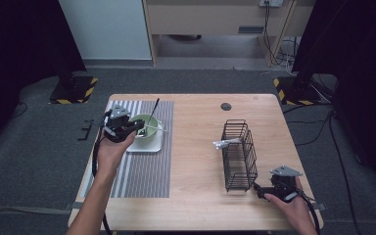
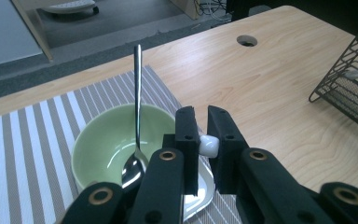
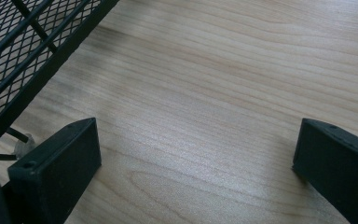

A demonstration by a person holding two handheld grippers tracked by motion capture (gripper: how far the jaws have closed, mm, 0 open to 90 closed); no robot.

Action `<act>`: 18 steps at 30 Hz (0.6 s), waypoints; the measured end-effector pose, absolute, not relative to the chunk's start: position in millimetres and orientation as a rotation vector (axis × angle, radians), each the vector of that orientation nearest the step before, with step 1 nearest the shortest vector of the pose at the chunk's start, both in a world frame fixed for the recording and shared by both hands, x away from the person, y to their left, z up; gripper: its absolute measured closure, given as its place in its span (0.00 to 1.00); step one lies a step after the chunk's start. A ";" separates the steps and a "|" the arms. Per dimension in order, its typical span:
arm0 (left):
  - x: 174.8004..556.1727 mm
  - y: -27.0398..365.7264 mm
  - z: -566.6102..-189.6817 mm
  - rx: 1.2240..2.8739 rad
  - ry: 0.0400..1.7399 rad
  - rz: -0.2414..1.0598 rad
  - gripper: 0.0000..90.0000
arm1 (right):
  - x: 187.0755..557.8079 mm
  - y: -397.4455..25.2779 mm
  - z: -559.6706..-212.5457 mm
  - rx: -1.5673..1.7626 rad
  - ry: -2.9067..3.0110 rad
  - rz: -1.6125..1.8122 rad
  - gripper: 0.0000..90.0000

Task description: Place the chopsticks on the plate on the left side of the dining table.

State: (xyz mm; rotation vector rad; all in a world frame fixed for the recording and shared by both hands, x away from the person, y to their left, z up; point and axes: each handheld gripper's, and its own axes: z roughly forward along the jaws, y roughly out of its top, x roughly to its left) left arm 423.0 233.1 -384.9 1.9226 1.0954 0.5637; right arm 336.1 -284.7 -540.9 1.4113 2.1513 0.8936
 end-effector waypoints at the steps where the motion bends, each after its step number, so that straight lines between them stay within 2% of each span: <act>1: 420.2 234.0 -387.2 1.916 1.099 0.563 0.92 | 336.1 -284.7 -540.9 1.412 2.151 0.894 0.01; 18: 378.1 266.0 -440.9 1.857 1.123 0.521 0.92 | 336.2 -284.1 -541.0 1.416 2.145 0.889 0.01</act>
